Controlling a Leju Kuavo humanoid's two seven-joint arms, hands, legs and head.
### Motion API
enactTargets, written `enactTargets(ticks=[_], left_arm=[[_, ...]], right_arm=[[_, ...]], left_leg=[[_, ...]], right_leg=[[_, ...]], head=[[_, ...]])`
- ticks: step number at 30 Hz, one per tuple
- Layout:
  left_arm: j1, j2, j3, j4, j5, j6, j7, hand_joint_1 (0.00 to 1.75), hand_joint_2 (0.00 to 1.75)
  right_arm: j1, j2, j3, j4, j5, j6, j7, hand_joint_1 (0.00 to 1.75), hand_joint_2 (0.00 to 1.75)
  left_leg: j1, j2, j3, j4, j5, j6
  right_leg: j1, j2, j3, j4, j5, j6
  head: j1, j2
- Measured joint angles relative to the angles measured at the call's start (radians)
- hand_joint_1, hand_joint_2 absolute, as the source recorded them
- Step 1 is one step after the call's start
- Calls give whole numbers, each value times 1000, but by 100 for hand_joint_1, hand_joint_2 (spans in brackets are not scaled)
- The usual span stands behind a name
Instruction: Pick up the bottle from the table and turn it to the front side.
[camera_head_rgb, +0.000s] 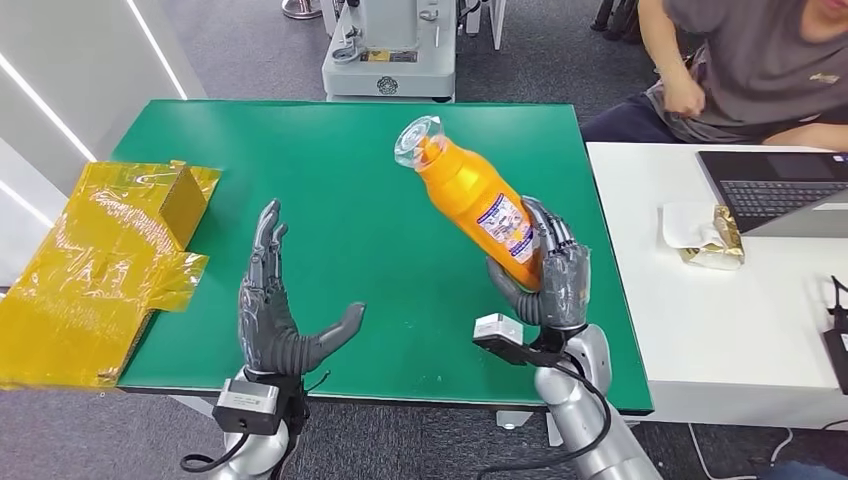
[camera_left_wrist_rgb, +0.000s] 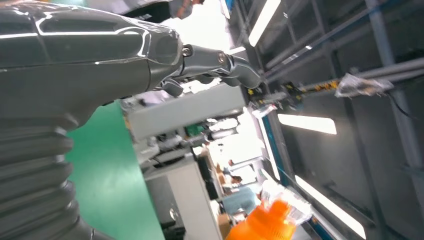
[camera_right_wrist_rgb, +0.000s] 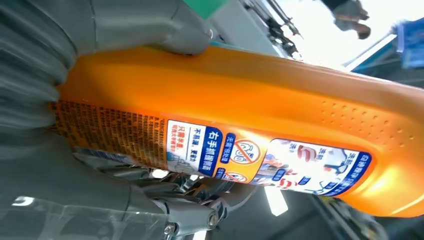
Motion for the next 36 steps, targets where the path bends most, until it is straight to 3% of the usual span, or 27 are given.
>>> enactTargets(ticks=[6, 14, 20, 28, 36], left_arm=[[-76, -21, 7, 40, 18, -91, 0, 0, 175], [-129, -50, 10, 70, -1, -133, 2, 0, 175], [-144, -63, 10, 72, -15, -152, 3, 0, 175], [-167, -77, 8, 72, 22, -260, 18, 0, 175], [-197, -88, 8, 82, 29, -277, 22, 0, 175]], right_arm=[[40, 59, -5, -105, 45, 0, -1, 175, 175], [58, 98, -3, -112, 62, 0, 0, 175, 175], [59, 105, -2, -73, 66, 0, 0, 175, 175], [60, 105, -3, -23, 94, 0, 0, 175, 175], [64, 109, -11, -34, 113, 0, 0, 175, 175]], left_leg=[[0, 0, 0, 0, 0, 0], [0, 0, 0, 0, 0, 0], [0, 0, 0, 0, 0, 0], [0, 0, 0, 0, 0, 0], [0, 0, 0, 0, 0, 0]], right_leg=[[0, 0, 0, 0, 0, 0], [0, 0, 0, 0, 0, 0], [0, 0, 0, 0, 0, 0], [0, 0, 0, 0, 0, 0], [0, 0, 0, 0, 0, 0]], head=[[0, 0], [0, 0], [0, 0], [0, 0], [0, 0]])
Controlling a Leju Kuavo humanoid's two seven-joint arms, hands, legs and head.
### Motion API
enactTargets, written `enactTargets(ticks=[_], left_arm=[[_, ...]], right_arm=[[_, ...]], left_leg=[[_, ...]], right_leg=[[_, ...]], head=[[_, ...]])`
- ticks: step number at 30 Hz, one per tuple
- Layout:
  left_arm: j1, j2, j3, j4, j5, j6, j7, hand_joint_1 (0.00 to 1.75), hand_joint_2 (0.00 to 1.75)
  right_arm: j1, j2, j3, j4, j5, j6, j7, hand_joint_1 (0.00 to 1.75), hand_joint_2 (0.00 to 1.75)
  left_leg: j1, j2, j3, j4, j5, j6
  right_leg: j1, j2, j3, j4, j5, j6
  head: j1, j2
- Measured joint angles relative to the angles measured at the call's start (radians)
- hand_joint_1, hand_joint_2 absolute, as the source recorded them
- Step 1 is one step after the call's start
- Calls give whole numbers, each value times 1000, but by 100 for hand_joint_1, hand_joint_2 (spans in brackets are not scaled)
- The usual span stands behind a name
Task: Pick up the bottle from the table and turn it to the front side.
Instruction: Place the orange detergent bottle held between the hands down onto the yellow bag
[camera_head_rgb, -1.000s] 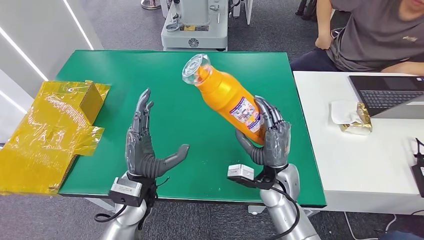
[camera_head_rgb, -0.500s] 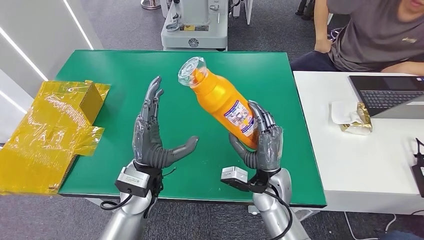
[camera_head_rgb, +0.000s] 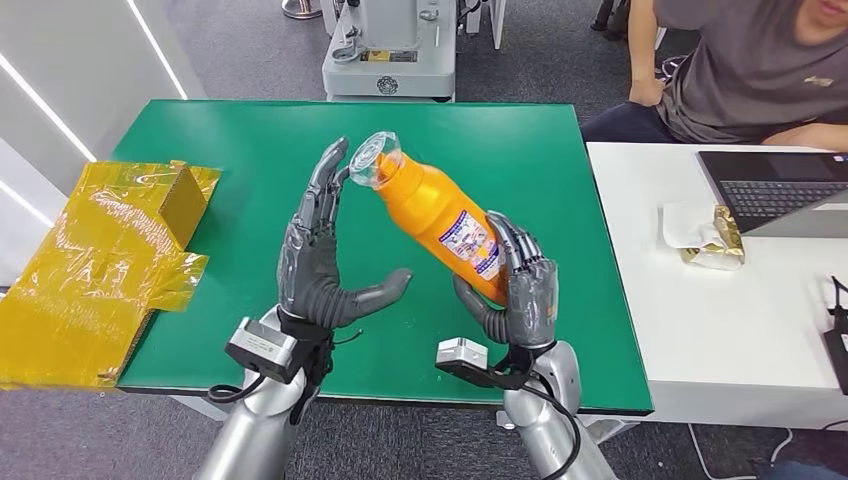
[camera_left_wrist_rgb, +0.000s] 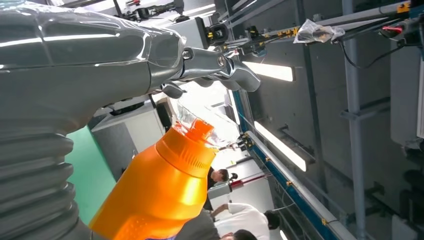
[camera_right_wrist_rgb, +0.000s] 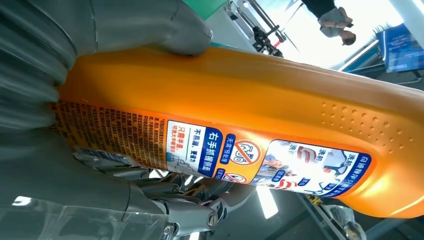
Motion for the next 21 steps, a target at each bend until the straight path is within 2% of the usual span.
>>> enactTargets(ticks=[7, 13, 21], left_arm=[[-29, -4, 0, 31, 4, 16, 2, 0, 175], [-34, -7, 0, 53, 12, 31, 2, 0, 175], [-38, -12, 0, 77, 14, 31, 2, 0, 175]], right_arm=[[38, 50, -71, -144, 101, 0, -1, 175, 175], [48, 81, -126, -256, 90, 0, 0, 175, 175], [58, 94, -164, -326, 80, 0, 0, 175, 175]], left_leg=[[0, 0, 0, 0, 0, 0], [0, 0, 0, 0, 0, 0], [0, 0, 0, 0, 0, 0]], right_leg=[[0, 0, 0, 0, 0, 0], [0, 0, 0, 0, 0, 0], [0, 0, 0, 0, 0, 0]], head=[[0, 0], [0, 0], [0, 0]])
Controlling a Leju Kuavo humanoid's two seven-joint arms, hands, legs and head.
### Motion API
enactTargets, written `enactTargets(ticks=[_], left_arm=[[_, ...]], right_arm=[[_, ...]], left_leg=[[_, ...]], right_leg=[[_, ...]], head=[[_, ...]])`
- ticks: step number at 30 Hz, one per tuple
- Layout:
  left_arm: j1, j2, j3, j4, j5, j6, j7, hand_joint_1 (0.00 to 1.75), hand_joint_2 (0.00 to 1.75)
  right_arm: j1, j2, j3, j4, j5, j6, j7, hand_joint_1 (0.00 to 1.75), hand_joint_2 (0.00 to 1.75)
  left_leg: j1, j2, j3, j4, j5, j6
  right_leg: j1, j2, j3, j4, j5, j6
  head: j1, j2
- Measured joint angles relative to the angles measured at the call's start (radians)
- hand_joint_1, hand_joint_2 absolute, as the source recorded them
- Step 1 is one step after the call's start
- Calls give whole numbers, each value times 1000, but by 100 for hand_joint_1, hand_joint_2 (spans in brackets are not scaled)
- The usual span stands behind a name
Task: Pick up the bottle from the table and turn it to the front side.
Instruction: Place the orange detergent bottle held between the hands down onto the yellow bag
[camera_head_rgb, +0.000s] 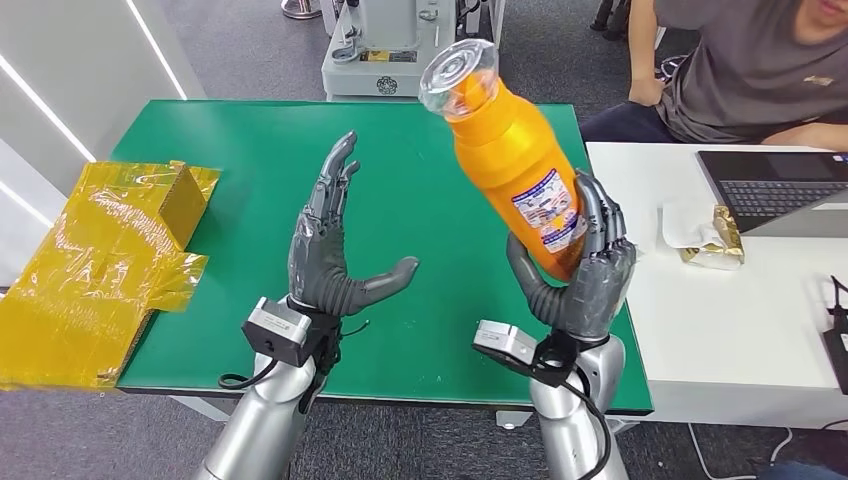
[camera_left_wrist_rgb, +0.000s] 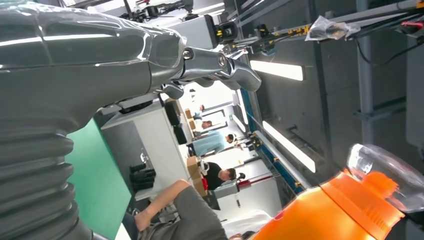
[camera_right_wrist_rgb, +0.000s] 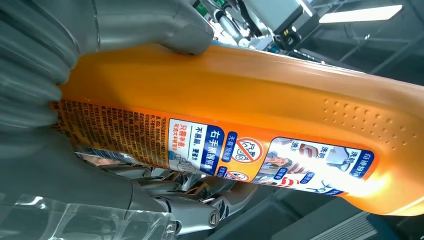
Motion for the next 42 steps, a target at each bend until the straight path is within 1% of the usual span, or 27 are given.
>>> enactTargets(ticks=[11, 14, 17, 20, 22, 30, 33, 36, 42], left_arm=[[-4, -7, 0, 14, 0, 0, 0, 0, 175], [-5, -9, 0, 14, 2, -4, 0, 0, 175], [-5, -9, 0, 7, 9, -19, 0, 0, 175], [-7, -9, 0, 0, 14, -35, 0, 0, 175], [-12, -9, 0, -1, 15, -46, 1, 0, 175], [-71, -12, 1, 42, 32, -69, 11, 0, 175], [-96, -14, 7, 66, 41, -68, 11, 0, 175], [-106, -14, 16, 83, 47, -67, 10, 0, 175], [-126, -14, 25, 105, 52, -59, 10, 0, 175]], right_arm=[[4, 0, -13, -10, -9, 0, 0, 175, 175], [5, 0, -11, 12, 2, 0, 0, 175, 175], [5, -5, 4, 66, -8, 0, 0, 175, 175], [-1, -14, 34, 134, -25, 0, 0, 175, 175], [-11, -24, 67, 181, -59, 0, 0, 175, 175], [-82, -70, 255, 333, -228, 0, 3, 175, 175], [-116, -81, 308, 373, -269, 0, 8, 175, 175], [-130, -90, 335, 390, -279, 0, 11, 175, 175], [-122, -94, 340, 378, -259, 0, 11, 175, 175]], left_leg=[[0, 0, 0, 0, 0, 0], [0, 0, 0, 0, 0, 0], [0, 0, 0, 0, 0, 0], [0, 0, 0, 0, 0, 0], [0, 0, 0, 0, 0, 0], [0, 0, 0, 0, 0, 0], [0, 0, 0, 0, 0, 0], [0, 0, 0, 0, 0, 0], [0, 0, 0, 0, 0, 0]], right_leg=[[0, 0, 0, 0, 0, 0], [0, 0, 0, 0, 0, 0], [0, 0, 0, 0, 0, 0], [0, 0, 0, 0, 0, 0], [0, 0, 0, 0, 0, 0], [0, 0, 0, 0, 0, 0], [0, 0, 0, 0, 0, 0], [0, 0, 0, 0, 0, 0], [0, 0, 0, 0, 0, 0]], head=[[0, 0], [0, 0], [0, 0], [0, 0], [0, 0], [0, 0], [0, 0], [0, 0], [0, 0]])
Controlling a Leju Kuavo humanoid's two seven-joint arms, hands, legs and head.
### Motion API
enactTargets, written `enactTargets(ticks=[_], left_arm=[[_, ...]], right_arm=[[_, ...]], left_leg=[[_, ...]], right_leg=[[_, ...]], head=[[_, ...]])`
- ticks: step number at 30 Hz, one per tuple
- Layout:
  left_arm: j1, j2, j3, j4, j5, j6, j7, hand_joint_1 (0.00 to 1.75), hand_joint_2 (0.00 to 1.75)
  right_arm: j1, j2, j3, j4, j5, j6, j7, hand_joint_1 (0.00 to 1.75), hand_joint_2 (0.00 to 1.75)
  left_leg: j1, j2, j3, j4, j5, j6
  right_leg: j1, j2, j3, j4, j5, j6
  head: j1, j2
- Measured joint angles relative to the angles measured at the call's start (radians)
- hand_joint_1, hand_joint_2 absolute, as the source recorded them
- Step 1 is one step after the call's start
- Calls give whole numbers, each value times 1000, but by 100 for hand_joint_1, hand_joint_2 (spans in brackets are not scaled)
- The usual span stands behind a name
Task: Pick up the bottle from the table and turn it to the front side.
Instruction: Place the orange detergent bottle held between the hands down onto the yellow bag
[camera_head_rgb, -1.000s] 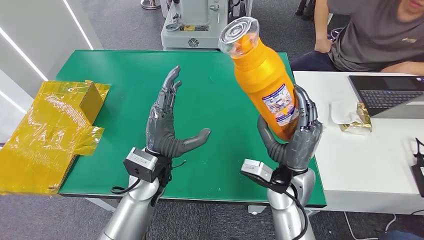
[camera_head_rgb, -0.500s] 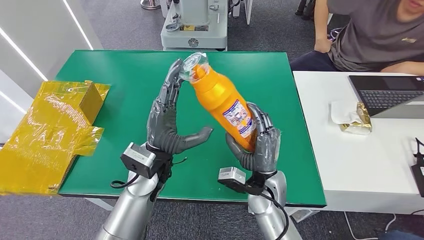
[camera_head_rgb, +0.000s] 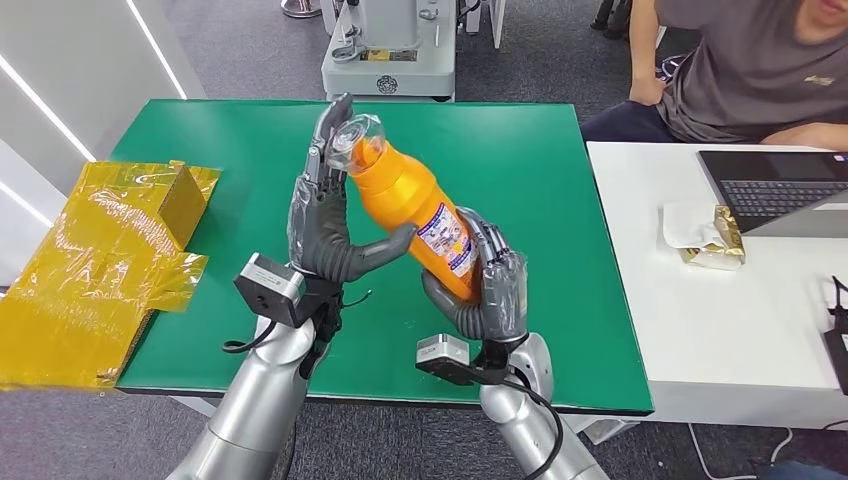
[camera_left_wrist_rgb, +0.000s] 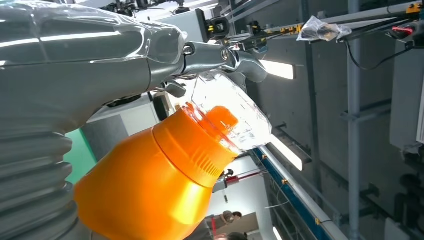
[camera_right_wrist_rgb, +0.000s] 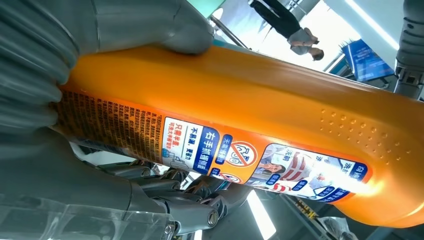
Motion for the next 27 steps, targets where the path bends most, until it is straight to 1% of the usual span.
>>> enactTargets(ticks=[9, 20, 27], left_arm=[[-18, -4, 5, 22, 3, 8, 4, 0, 175], [-18, -9, 6, 27, 3, 17, 4, 0, 175], [-9, -8, 6, 27, 2, 22, 9, 0, 175]], right_arm=[[11, 1, -4, -31, 19, 0, -1, 175, 175], [22, 1, -7, -46, 21, 0, 0, 175, 175], [22, 1, -4, -29, 18, 0, 0, 175, 175]], left_leg=[[0, 0, 0, 0, 0, 0], [0, 0, 0, 0, 0, 0], [0, 0, 0, 0, 0, 0]], right_leg=[[0, 0, 0, 0, 0, 0], [0, 0, 0, 0, 0, 0], [0, 0, 0, 0, 0, 0]], head=[[0, 0], [0, 0], [0, 0]])
